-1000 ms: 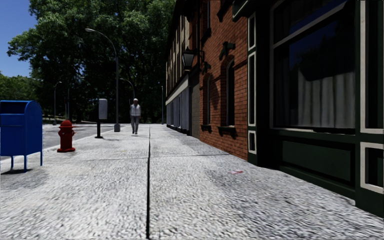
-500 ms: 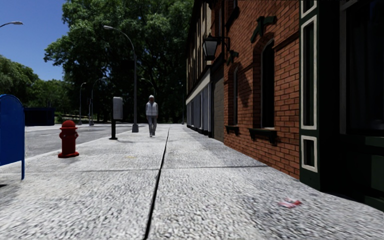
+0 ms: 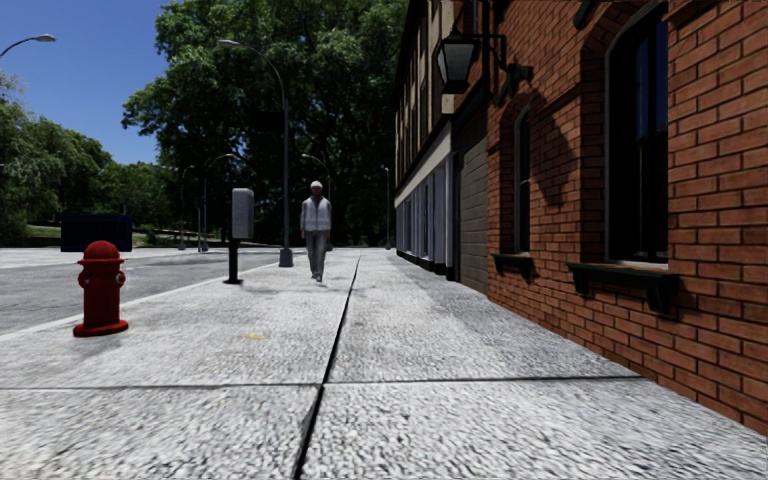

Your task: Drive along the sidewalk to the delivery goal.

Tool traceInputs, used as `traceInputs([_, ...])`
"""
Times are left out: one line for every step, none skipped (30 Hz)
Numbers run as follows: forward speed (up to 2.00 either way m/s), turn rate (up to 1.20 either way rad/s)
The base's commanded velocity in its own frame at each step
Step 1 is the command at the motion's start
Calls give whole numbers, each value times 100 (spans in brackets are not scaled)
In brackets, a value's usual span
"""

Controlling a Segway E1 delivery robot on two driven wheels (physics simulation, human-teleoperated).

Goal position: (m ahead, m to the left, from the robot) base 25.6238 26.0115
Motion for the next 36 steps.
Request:
traceInputs([200, 0])
traceInputs([200, -4])
traceInputs([200, -28])
traceInputs([200, -28])
traceInputs([200, -44])
traceInputs([200, -49])
traceInputs([200, -50])
traceInputs([200, -50])
traceInputs([200, -50])
traceInputs([200, -48])
traceInputs([200, -47])
traceInputs([200, -47])
traceInputs([200, -7])
traceInputs([200, 0])
traceInputs([200, 0])
traceInputs([200, 0])
traceInputs([200, 0])
traceInputs([200, 0])
traceInputs([200, 0])
traceInputs([200, 0])
traceInputs([200, 0])
traceInputs([200, 0])
traceInputs([200, 0])
traceInputs([200, 0])
traceInputs([200, 0])
traceInputs([200, 0])
traceInputs([200, 0])
traceInputs([200, 0])
traceInputs([200, 0])
traceInputs([200, 0])
traceInputs([200, 0])
traceInputs([200, 0])
traceInputs([200, 0])
traceInputs([200, 0])
traceInputs([200, 0])
traceInputs([200, 0])
